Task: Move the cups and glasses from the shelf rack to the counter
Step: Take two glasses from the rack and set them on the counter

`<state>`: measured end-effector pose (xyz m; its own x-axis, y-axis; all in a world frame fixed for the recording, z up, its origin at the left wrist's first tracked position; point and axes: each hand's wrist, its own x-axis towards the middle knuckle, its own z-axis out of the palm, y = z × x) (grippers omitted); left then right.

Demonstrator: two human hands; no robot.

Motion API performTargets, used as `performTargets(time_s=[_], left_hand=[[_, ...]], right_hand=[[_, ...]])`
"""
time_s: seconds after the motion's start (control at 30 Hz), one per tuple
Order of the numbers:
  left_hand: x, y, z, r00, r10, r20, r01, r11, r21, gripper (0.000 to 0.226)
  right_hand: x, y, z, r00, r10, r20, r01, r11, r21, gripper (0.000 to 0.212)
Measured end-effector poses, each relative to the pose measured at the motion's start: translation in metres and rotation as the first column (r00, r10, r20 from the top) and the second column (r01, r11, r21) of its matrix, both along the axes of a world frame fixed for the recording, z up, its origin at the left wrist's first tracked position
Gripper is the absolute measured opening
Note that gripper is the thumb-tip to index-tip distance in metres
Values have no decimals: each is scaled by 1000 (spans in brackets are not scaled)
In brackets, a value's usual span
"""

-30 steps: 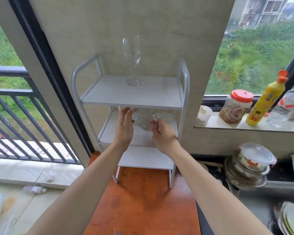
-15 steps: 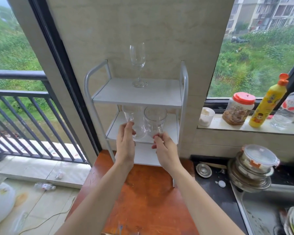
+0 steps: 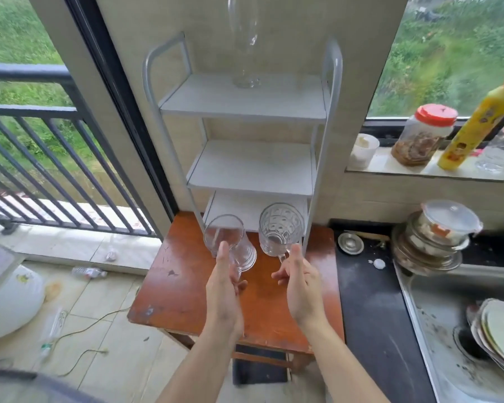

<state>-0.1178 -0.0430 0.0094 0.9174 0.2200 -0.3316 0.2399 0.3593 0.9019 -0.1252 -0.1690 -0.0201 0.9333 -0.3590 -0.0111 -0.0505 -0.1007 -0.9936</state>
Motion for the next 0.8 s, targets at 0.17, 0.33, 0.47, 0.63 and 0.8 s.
performTargets(time_s=[0.17,0.33,0.47,0.63,0.8], left_hand=[[-23,-19,-58,970,-20,-241,36,997,64,52],[-48,-61,-76,936,-158,-315,195,977,90,46],[-88,-117,-60,899,-355,-255,396,909,131,50],[-132,-181,-38,825,-525,-209,560,807,184,44],[-222,-265,-23,736,-667,-117,667,683,297,39]], right_hand=[[-47,-21,-34,983,-131,-126,131,991,-7,62],[-100,-66,-49,940,-296,-169,296,955,-27,48],[-150,-110,-45,891,-433,-134,432,901,-44,47],[-207,-160,-33,807,-573,-139,588,803,100,47],[-313,-226,-32,715,-694,-87,698,701,143,49]])
